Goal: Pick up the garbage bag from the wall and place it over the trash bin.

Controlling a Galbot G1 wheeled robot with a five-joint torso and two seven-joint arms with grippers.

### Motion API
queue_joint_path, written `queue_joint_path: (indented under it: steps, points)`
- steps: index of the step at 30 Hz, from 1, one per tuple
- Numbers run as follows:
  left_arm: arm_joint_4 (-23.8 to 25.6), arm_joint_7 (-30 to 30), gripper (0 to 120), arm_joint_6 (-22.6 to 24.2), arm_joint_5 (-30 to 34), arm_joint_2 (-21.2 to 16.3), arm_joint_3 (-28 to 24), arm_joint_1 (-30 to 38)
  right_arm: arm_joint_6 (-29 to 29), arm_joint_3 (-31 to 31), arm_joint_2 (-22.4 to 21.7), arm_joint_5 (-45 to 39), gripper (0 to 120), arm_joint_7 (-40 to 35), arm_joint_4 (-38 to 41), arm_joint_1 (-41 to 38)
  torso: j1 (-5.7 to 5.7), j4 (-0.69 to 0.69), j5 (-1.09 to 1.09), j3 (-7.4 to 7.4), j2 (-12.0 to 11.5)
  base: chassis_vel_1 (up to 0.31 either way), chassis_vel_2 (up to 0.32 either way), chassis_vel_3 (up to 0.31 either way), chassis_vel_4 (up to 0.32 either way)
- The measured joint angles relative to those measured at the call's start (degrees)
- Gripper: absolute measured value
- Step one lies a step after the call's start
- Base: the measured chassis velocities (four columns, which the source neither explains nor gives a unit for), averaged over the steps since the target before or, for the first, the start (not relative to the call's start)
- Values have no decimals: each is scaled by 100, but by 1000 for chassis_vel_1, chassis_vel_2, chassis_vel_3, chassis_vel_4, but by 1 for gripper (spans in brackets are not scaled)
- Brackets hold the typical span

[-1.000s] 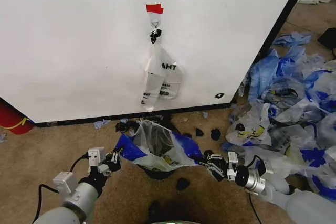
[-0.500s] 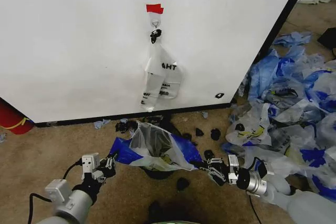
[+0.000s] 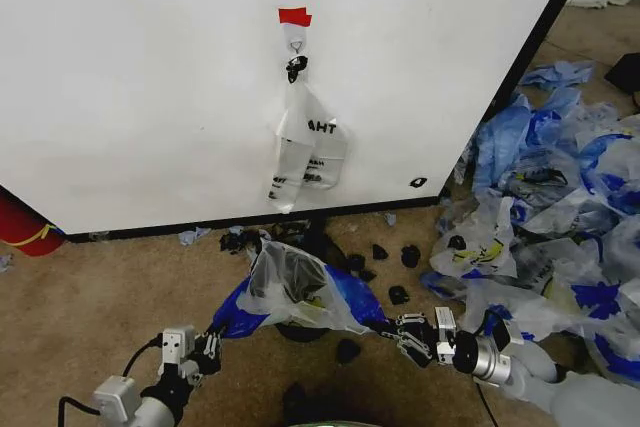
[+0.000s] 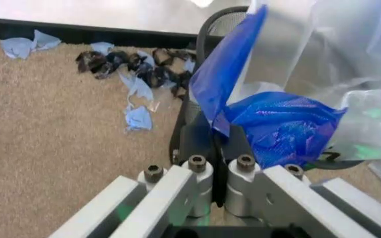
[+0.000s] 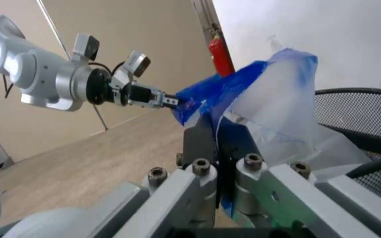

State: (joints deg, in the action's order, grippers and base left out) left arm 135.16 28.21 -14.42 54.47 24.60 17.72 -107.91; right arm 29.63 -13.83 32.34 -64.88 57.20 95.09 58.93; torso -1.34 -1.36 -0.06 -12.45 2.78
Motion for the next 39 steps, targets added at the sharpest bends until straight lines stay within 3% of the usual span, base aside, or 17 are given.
queue_joint_path:
  steps: [6,15,21,39]
  points:
    - [0,-28,0,-40,-108,67,63,-322,20,0,9,93,0,11,-78,58,0,2,1,0,0,0,0,0,0]
    - [-313,-102,0,-128,-196,85,-95,-289,58,25,65,233,0,96,-285,155,0,1,2,0,0,0,0,0,0]
    - [-667,-182,0,-134,-203,109,-480,145,130,62,188,307,0,118,-569,183,0,0,0,-1,0,0,0,0,0]
    - [-1332,-291,0,-332,-180,215,-729,496,239,-77,507,310,0,-217,-1007,-65,0,2,0,-1,0,0,0,0,0]
